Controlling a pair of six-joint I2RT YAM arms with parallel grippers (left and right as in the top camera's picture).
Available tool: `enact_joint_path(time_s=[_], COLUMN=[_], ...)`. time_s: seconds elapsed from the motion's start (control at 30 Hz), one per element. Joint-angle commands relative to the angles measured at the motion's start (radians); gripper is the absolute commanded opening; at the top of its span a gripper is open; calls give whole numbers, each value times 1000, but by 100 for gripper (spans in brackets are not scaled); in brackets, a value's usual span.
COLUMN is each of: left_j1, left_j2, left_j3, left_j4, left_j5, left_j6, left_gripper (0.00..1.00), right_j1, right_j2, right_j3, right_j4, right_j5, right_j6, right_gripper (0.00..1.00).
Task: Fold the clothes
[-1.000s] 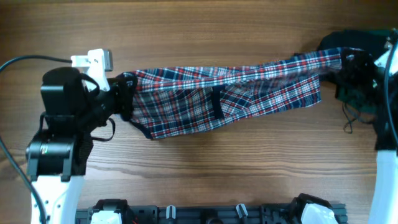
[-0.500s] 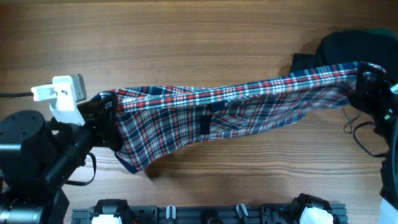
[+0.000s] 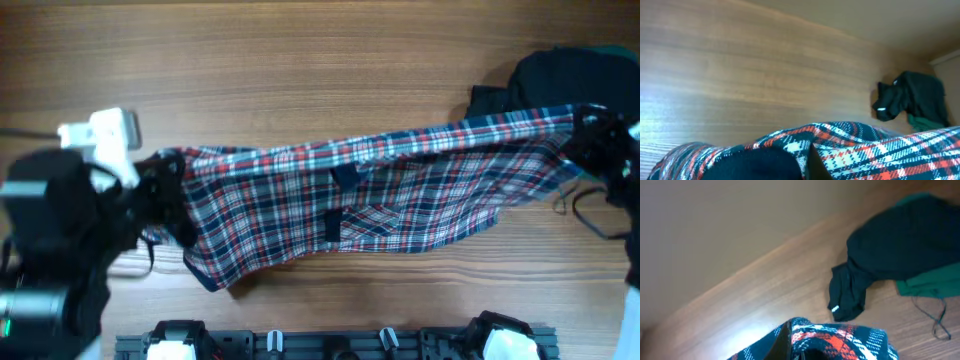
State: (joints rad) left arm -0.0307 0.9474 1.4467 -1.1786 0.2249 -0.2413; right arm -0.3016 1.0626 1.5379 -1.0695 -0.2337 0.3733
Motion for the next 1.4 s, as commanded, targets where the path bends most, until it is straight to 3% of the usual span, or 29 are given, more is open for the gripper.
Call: enact_joint_path(time_s=[0.0,0.43,0.77,1.13,1.2,1.27,1.3,1.37], left_j1=[7,8,8,8,8,8,8,8], left_j2=[154,666,829,966,966,966,966,966], left_j3=[18,18,18,18,18,18,18,18], left_j4=[46,354,597,743,746,746,746,754], left_j5=[-67,-149,-188,-193,-193,-193,-193,-193], left_j6=[25,57,107,108,108,121,130,134], left_gripper=[4,4,4,5,23,24,31,33], right_j1=[-3,167,205,240,249,250,250,250], right_j2=[90,478,743,865,872,873,873,873], right_j3=[13,13,12,12,12,12,12,12], right_j4=[39,316,487,565,576,588,594,598], right_j5=[74,141,157,188,193,206,219,231], right_j6=[13,30,57,71,71,71,70,63], right_gripper=[4,4,5,4,9,16,26,40])
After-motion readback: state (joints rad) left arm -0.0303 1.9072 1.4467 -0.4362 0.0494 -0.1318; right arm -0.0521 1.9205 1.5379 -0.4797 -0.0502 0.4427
